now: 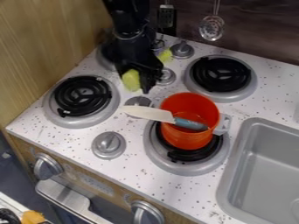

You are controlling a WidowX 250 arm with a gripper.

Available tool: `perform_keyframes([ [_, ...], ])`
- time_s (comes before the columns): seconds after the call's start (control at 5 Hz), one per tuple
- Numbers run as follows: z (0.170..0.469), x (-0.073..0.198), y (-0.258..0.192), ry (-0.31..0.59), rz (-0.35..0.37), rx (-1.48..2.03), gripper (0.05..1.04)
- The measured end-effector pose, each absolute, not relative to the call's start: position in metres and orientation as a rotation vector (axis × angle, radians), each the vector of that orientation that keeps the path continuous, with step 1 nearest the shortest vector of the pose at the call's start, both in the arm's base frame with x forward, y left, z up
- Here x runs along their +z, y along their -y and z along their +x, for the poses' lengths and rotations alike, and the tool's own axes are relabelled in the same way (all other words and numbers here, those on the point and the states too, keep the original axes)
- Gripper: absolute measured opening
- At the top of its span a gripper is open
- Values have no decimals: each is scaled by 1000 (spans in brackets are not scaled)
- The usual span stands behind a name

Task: Move the yellow bottle in between the four burners but near the right burners

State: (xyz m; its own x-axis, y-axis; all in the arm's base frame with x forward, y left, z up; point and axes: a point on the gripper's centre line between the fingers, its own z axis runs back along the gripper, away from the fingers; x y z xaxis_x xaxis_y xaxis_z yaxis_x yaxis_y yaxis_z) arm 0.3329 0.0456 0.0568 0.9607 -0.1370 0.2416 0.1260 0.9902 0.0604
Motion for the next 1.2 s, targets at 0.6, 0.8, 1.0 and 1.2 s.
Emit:
perform_keyframes([
  [0.6, 395, 24, -35, 287, -43, -67, 667],
  [0.8, 402, 23, -39, 327, -41, 39, 668],
  [1.0, 388, 8, -31, 325, -23, 147, 668],
  [1.2, 387, 7, -30, 327, -33, 260, 668],
])
